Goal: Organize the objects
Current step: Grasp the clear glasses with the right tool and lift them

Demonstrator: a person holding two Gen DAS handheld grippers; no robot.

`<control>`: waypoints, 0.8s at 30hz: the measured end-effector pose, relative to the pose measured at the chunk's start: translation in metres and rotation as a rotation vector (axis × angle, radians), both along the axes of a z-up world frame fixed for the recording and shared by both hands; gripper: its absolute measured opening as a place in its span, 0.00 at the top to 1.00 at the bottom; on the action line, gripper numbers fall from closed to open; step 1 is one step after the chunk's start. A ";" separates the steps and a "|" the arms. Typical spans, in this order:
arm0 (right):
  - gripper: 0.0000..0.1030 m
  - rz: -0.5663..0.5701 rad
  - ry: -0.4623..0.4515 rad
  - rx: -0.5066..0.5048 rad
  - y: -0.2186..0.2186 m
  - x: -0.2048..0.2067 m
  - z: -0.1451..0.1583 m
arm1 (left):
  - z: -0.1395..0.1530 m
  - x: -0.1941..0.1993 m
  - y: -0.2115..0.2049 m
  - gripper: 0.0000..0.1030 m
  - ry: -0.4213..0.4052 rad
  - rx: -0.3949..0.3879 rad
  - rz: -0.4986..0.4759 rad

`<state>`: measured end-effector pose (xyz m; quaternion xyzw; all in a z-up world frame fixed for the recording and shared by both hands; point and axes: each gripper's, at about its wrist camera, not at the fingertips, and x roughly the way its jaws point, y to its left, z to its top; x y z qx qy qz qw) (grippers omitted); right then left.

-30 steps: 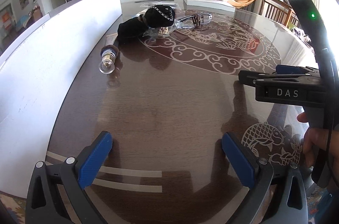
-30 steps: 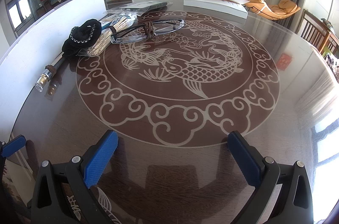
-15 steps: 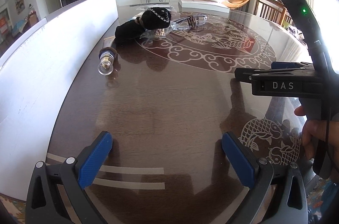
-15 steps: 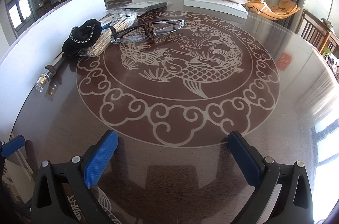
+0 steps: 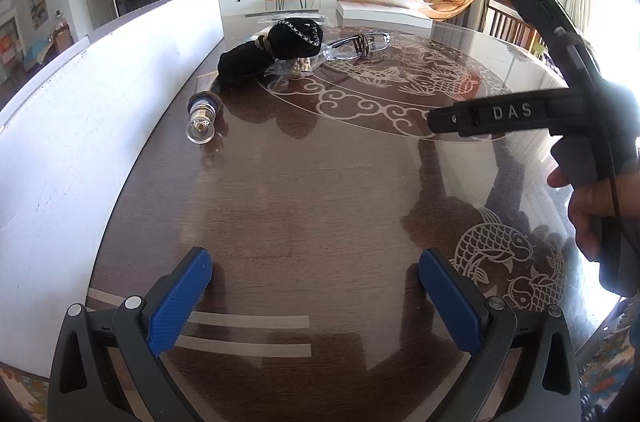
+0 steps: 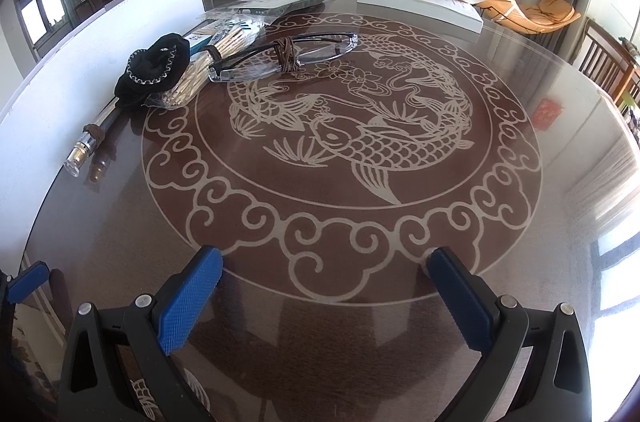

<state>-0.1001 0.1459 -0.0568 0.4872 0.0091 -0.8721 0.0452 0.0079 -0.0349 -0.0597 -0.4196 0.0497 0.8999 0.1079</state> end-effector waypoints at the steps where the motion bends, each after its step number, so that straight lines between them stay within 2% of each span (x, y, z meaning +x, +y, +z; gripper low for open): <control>1: 0.01 -0.017 -0.015 -0.045 0.003 -0.013 0.004 | 0.000 0.000 0.000 0.00 0.001 0.000 0.000; 5: 0.02 -0.131 0.010 -0.222 0.011 -0.071 0.030 | 0.000 0.000 0.000 0.00 0.001 0.001 -0.001; 7: 0.11 -0.184 -0.014 -0.258 0.010 -0.104 0.033 | 0.000 -0.001 -0.001 0.00 0.003 0.002 -0.002; 10: 0.19 -0.242 -0.072 -0.297 0.001 -0.144 0.025 | -0.001 -0.002 -0.001 0.00 0.006 0.003 -0.004; 12: 0.20 -0.260 -0.097 -0.310 -0.007 -0.160 0.019 | 0.000 -0.002 -0.001 0.00 0.009 0.004 -0.008; 14: 0.20 -0.239 -0.126 -0.257 -0.021 -0.170 0.013 | 0.000 -0.002 -0.001 0.00 0.013 0.006 -0.011; 16: 0.32 -0.197 -0.130 -0.145 -0.036 -0.173 0.013 | 0.000 -0.002 -0.001 0.00 0.013 0.006 -0.013; 18: 0.63 -0.171 -0.112 -0.091 -0.039 -0.166 0.015 | 0.000 -0.003 -0.001 0.00 0.015 0.006 -0.013; 19: 0.73 -0.166 -0.104 -0.082 -0.038 -0.160 0.015 | 0.000 -0.003 -0.001 0.00 0.015 0.006 -0.013; 21: 0.83 -0.168 -0.084 -0.087 -0.027 -0.145 0.014 | 0.000 -0.002 -0.001 0.00 0.014 0.006 -0.013; 24: 0.84 -0.178 -0.058 -0.123 -0.005 -0.117 0.013 | 0.000 -0.002 -0.001 0.00 0.014 0.006 -0.013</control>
